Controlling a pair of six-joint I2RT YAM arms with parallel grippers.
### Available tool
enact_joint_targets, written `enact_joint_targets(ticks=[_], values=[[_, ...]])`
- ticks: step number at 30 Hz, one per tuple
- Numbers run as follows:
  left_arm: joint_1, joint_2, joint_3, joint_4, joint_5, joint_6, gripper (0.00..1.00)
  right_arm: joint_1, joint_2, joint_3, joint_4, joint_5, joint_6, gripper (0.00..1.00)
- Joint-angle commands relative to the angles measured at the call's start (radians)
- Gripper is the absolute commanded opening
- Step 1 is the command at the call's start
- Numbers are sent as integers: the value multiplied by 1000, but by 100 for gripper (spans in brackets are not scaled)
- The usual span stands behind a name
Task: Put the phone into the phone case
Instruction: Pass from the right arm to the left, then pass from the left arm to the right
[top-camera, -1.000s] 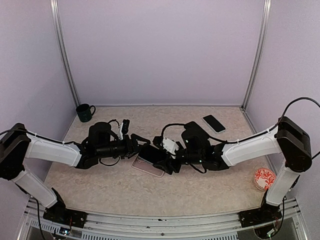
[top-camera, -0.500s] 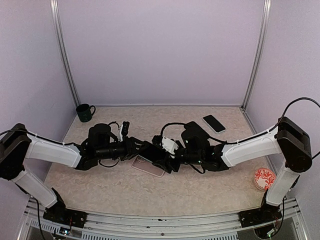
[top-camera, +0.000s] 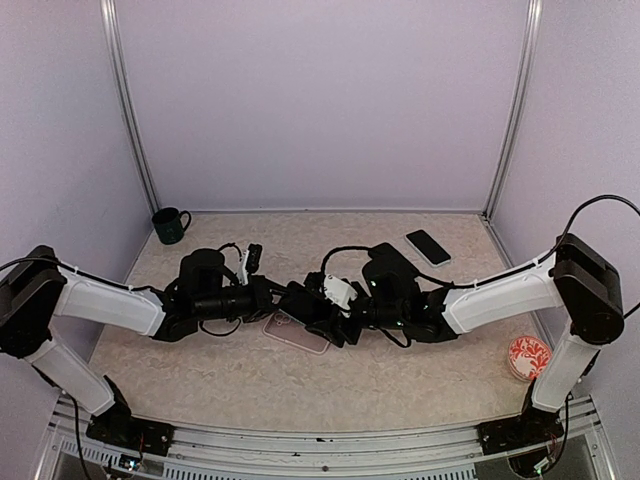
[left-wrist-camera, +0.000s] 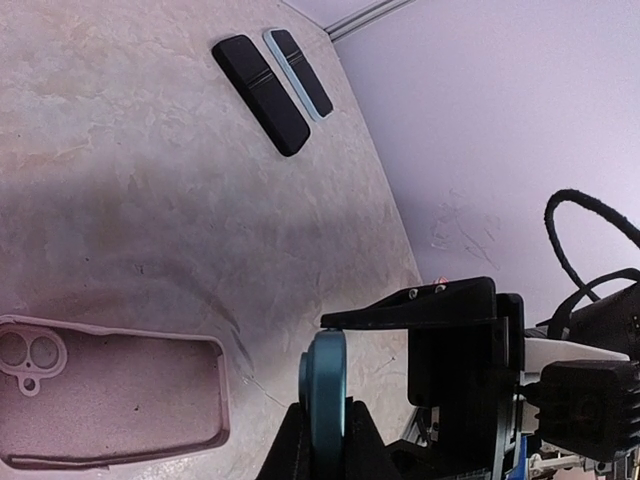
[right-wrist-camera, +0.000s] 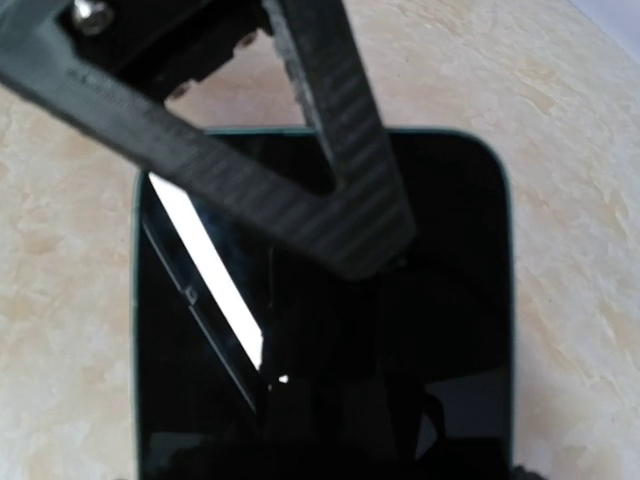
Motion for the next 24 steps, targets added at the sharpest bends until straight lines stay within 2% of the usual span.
enact_joint_targets(ticks=[1,7,13,16,19,24], values=[[-16,11,28,-38,-26,18,5,9,-24,24,56,15,-5,74],[-18,-7,24,-46,-41,28,3,8,-48,29,19,77,34,98],[-17,-66,11,-59,-63,52,2,-11,-117,34,-62,132,153,100],[-17,-109,-3,-46,-70,62,1,-61,-173,4,-65,-3,274,100],[-17,-155,-24,-21,-76,68,0,-140,-251,-71,9,-174,394,100],[-17,-232,-76,55,-73,72,0,-242,-323,-178,113,-321,575,99]])
